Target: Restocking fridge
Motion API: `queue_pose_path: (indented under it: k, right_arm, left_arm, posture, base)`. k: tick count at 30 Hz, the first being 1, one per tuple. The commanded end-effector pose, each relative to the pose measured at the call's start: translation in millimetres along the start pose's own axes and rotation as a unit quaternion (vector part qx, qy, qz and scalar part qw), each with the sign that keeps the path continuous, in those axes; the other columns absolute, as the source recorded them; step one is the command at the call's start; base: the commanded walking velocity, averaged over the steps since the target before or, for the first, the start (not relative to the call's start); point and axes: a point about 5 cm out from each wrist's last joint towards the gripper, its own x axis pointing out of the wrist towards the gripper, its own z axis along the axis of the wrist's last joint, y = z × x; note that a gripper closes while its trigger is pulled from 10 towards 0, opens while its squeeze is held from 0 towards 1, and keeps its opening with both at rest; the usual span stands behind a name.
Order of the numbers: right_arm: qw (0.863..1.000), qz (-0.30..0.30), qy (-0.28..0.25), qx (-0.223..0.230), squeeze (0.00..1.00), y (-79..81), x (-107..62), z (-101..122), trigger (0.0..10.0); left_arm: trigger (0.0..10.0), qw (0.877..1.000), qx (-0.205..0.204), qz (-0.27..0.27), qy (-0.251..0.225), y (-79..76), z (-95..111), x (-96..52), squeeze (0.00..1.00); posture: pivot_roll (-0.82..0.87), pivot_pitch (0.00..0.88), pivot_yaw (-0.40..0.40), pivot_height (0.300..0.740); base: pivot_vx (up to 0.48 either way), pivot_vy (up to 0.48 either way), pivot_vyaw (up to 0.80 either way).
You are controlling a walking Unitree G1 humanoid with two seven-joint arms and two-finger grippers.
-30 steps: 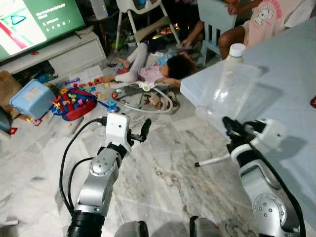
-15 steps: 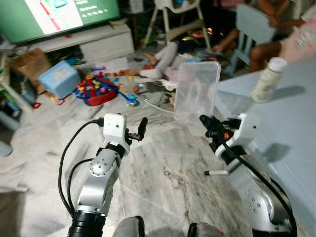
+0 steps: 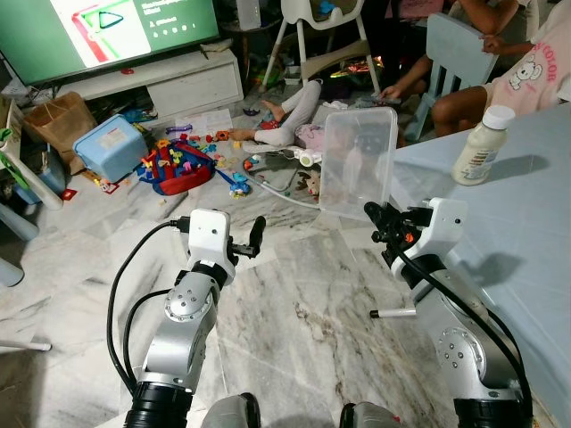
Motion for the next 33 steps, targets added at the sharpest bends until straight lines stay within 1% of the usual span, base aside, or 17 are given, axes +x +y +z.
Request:
queue_pose_path:
  k: [1,2,4,9,11,12,15,17,20,22,26,28,29,31,33]
  right_arm:
    - [1.0,0.005,-0.003,0.002,0.0,1.5,3.5,0.5,10.0]
    - [1.0,0.005,-0.002,0.001,0.0,1.4,3.7,0.2,10.0]
    - [1.0,0.012,-0.006,-0.017,0.0,2.3,4.0,1.1,10.0]
    - [0.999,0.025,-0.011,-0.033,0.0,5.9,7.0,3.4,10.0]
    - [0.999,0.025,-0.01,-0.034,0.0,6.4,8.0,3.2,10.0]
    - [0.999,0.029,-0.01,-0.039,0.0,8.6,9.1,2.4,10.0]
    - [0.999,0.03,-0.011,-0.04,0.0,8.8,9.3,2.2,10.0]
    - [0.998,0.043,-0.01,-0.05,0.0,14.6,11.6,0.0,10.0]
    - [0.997,0.048,-0.009,-0.053,0.0,16.0,12.5,-1.9,10.0]
    - [0.997,0.051,-0.006,-0.05,0.0,18.9,15.2,-4.2,10.0]
    - [0.997,0.052,-0.008,-0.057,0.0,19.3,18.0,-5.5,10.0]
    - [0.997,0.052,-0.009,-0.057,0.0,19.0,18.2,-5.1,10.0]
    - [0.997,0.051,-0.01,-0.058,0.0,17.6,18.4,-4.8,10.0]
    - [0.997,0.04,-0.009,-0.063,0.0,9.9,20.6,-5.4,10.0]
    - [0.997,0.032,-0.01,-0.065,0.0,6.4,21.6,-5.7,10.0]
  left_arm:
    - [10.0,1.0,0.005,0.011,0.002,3.9,-2.0,-2.1,0.0]
    - [10.0,1.0,0.004,0.011,0.002,3.9,-2.2,-2.2,0.0]
    - [10.0,1.0,0.004,0.012,0.002,3.9,-2.5,-2.1,0.0]
    - [10.0,1.0,0.007,0.026,-0.001,6.5,-0.3,1.2,0.0]
    - [10.0,0.999,0.013,0.043,0.002,11.0,0.1,1.8,0.0]
    - [10.0,0.998,0.025,0.057,0.0,16.6,2.3,2.3,0.0]
    - [10.0,0.998,0.028,0.059,0.0,17.4,2.7,2.4,0.0]
    - [10.0,0.996,0.037,0.077,-0.006,27.4,10.5,4.9,0.0]
    - [10.0,0.996,0.036,0.084,-0.012,31.1,14.1,4.8,0.0]
    - [10.0,0.994,0.035,0.1,-0.011,36.1,13.3,1.9,0.0]
    - [10.0,0.992,0.033,0.123,-0.009,38.1,8.6,-6.2,0.0]
    - [10.0,0.991,0.032,0.128,-0.009,38.5,8.1,-7.6,0.0]
    - [10.0,0.991,0.03,0.133,-0.008,39.0,7.0,-10.7,0.0]
    - [10.0,0.988,0.019,0.151,-0.002,41.2,2.8,-22.5,0.0]
    - [10.0,0.988,0.016,0.154,0.008,41.6,-2.0,-27.6,0.0]
  posture:
    - [-0.05,0.06,0.056,0.74]
    - [-0.05,0.06,0.056,0.74]
    - [-0.05,0.059,0.053,0.74]
    - [-0.04,0.059,0.044,0.74]
    - [-0.04,0.062,0.045,0.74]
    - [-0.03,0.063,0.047,0.74]
    - [-0.03,0.063,0.047,0.74]
    - [-0.01,0.069,0.066,0.74]
    - [-0.01,0.08,0.062,0.74]
    - [0.0,0.068,0.053,0.74]
    - [0.02,0.057,0.024,0.74]
    - [0.02,0.057,0.024,0.74]
    - [0.03,0.045,0.018,0.74]
    - [0.04,0.038,0.005,0.74]
    - [0.03,0.031,0.003,0.74]
  base:
    - [0.0,0.0,0.0]
    - [0.0,0.0,0.0]
    - [0.0,0.0,0.0]
    - [0.0,0.0,0.66]
    - [0.0,0.0,0.8]
    - [0.0,0.0,0.8]
    - [0.0,0.0,0.8]
    - [0.0,0.0,0.8]
    - [0.0,0.0,0.8]
    - [0.0,0.0,0.8]
    - [0.0,0.0,0.8]
    - [0.0,0.0,0.8]
    - [0.0,0.0,0.8]
    - [0.0,0.0,0.8]
    - [0.0,0.0,0.8]
